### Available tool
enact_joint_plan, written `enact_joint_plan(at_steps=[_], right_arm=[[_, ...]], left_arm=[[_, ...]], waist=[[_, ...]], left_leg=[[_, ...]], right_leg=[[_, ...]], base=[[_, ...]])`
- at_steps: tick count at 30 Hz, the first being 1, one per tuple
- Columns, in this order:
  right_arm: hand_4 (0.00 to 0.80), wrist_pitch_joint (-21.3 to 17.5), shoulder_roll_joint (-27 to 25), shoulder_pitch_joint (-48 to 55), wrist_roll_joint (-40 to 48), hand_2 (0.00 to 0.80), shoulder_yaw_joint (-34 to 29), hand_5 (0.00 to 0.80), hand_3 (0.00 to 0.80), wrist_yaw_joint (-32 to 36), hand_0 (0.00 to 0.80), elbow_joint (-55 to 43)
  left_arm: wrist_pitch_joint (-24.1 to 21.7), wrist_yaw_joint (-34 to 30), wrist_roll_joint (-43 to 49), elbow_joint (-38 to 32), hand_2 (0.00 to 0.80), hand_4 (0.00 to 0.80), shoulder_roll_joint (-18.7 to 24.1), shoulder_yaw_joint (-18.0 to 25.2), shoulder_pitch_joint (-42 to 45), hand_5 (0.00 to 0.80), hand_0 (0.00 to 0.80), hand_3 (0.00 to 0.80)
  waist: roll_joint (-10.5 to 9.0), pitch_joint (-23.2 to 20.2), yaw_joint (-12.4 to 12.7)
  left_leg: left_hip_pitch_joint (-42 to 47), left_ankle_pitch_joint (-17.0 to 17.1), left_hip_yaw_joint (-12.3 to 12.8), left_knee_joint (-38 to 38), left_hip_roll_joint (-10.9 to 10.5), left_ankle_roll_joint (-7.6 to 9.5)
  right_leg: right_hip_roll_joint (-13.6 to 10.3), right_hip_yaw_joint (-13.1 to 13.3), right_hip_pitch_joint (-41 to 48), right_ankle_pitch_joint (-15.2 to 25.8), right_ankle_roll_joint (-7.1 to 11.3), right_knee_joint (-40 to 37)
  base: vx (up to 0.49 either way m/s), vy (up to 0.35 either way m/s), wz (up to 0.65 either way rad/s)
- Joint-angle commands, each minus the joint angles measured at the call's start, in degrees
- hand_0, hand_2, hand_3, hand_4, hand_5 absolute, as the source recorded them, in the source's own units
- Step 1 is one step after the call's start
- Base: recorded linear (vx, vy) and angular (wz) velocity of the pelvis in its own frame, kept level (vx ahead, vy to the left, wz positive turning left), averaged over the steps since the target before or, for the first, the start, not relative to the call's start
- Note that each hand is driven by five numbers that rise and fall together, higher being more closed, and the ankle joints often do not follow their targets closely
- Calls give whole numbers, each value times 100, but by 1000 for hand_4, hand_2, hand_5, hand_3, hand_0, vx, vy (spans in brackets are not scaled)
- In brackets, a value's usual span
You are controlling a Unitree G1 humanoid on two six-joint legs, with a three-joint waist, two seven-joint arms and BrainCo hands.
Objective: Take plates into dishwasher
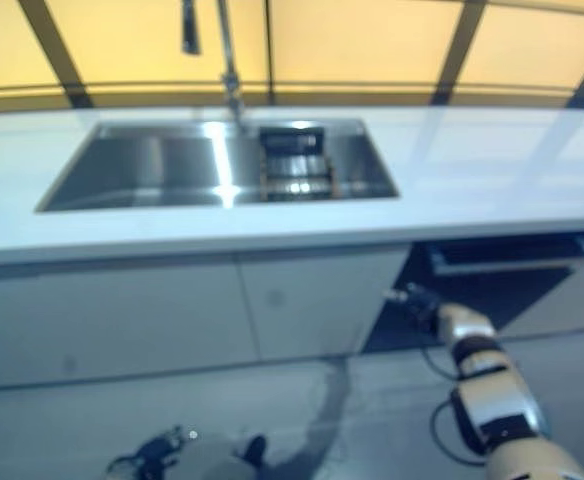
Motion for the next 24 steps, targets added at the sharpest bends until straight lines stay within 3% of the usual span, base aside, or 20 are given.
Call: enact_joint_plan(at_steps=[1, 4, 7, 12, 13, 15, 17, 20, 22, 24], right_arm=[[0, -418, -18, 122, -992, 0, 414, 0, 0, -655, 0, -405], [0, -522, 105, 538, -1812, 0, 687, 0, 0, -1117, 0, -537], [0, -535, 254, 1020, -2425, 0, 931, 0, 0, -1501, 0, -522], [0, -646, 358, 1421, -2634, 0, 1013, 0, 0, -1559, 0, -493], [0, -637, 322, 1492, -2644, 0, 1023, 0, 0, -1492, 0, -553], [0, -560, 238, 1671, -2774, 0, 969, 0, 0, -1251, 0, -736], [0, -601, 226, 1716, -2850, 0, 928, 0, 0, -1194, 0, -656], [0, -786, 279, 2067, -2436, 0, 766, 0, 0, -1316, 0, -426], [0, -963, 259, 2348, -2198, 0, 638, 0, 0, -1441, 0, -373], [0, -1118, 282, 2562, -2061, 0, 492, 0, 0, -1541, 0, -260]], left_arm=[[45, 286, 141, 93, 0, 0, -98, -93, -411, 0, 0, 0], [113, 530, 184, 128, 0, 0, -129, -65, -485, 0, 0, 0], [473, 962, 453, 255, 0, 0, -144, -33, -658, 0, 0, 0], [763, 1099, 531, 483, 0, 0, -73, 89, -719, 0, 0, 0], [801, 1107, 529, 520, 0, 0, -40, 151, -640, 0, 0, 0], [643, 1152, 461, 574, 0, 0, 16, 475, -140, 0, 0, 0], [543, 1060, 451, 495, 0, 0, -10, 722, 79, 0, 0, 0], [570, 1018, 557, 390, 0, 0, -99, 759, -45, 0, 0, 0], [592, 1013, 584, 347, 0, 0, -141, 704, -159, 0, 0, 0], [639, 997, 598, 368, 0, 0, -205, 630, -212, 0, 0, 0]], waist=[[112, 61, 47], [96, 73, -51], [95, 119, -152], [139, 241, -217], [155, 273, -208], [211, 351, -148], [243, 412, -94], [198, 516, -296], [87, 474, -426], [-31, 413, -527]], left_leg=[[227, -77, 130, -164, 151, 279], [280, -123, 228, -164, 194, 292], [326, -175, 339, -45, 288, 310], [249, -290, 206, 365, 355, 312], [213, -255, 168, 412, 397, 270], [70, 211, 176, 218, 569, 41], [-312, 781, 425, -145, 695, -156], [-469, 913, 1592, 203, 802, -183], [-279, 646, 1820, 524, 762, -119], [-117, 407, 1759, 961, 677, -44]], right_leg=[[-196, 217, -206, 100, -268, 594], [-197, 313, -225, 60, -253, 642], [-211, 419, -306, -88, -281, 936], [-161, 490, -508, -404, -437, 1596], [-121, 476, -528, -467, -494, 1716], [103, 482, -440, -442, -621, 1624], [293, 562, -285, -268, -626, 1269], [385, 340, -208, -43, -608, 887], [305, 120, -257, 97, -621, 677], [229, 87, -345, 222, -656, 560]], base=[[-36, -5, -2], [-63, -1, -9], [-81, -17, -10], [-79, -71, -2], [-12, -138, 6], [-25, -179, -4], [-127, -127, -2], [-245, -111, 47], [-256, -37, 126], [-222, 64, 121]])
